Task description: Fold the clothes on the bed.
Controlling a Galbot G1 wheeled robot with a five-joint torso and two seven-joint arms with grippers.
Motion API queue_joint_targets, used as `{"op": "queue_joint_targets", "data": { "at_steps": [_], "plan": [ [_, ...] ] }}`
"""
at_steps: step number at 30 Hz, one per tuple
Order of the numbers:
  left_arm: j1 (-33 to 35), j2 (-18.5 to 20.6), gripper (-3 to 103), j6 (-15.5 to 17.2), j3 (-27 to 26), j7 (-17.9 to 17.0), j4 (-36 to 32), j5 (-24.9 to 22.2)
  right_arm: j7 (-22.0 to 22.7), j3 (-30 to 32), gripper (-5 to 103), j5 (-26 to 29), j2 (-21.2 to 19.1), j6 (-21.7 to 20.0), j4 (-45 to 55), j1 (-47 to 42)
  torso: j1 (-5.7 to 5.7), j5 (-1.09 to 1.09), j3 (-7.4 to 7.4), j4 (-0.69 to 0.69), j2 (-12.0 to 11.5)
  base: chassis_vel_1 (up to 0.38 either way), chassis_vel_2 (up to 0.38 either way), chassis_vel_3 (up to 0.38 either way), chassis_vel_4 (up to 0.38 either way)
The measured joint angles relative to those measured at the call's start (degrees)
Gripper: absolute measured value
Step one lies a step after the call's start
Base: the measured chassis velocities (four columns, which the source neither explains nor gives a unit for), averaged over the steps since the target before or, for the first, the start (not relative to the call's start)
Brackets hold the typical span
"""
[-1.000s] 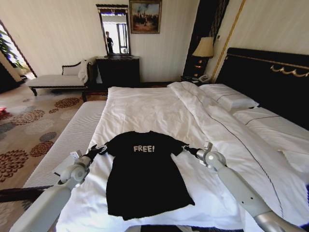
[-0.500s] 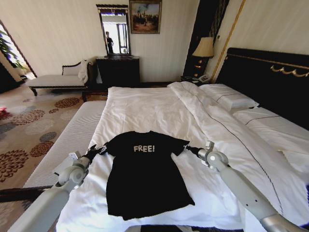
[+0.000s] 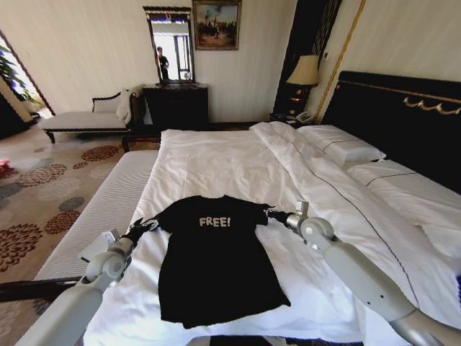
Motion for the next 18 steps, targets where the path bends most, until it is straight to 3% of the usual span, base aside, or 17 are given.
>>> {"op": "queue_joint_targets", "data": {
  "at_steps": [10, 18],
  "plan": [
    [0.9, 0.0, 100, 0.0, -0.7, 0.5, -0.6, 0.0, 0.7, -10.9, 0, -0.3, 2.0, -0.5, -1.3, 7.2, 0.00, 0.00, 0.00, -0.02, 0.0, 0.000, 0.000, 0.000, 0.000],
    [1.2, 0.0, 100, 0.0, -0.8, 0.6, -0.5, 0.0, 1.0, -14.0, 0, -1.8, 4.4, -0.2, -4.9, 8.1, 0.00, 0.01, 0.00, -0.02, 0.0, 0.000, 0.000, 0.000, 0.000]
  ]
}}
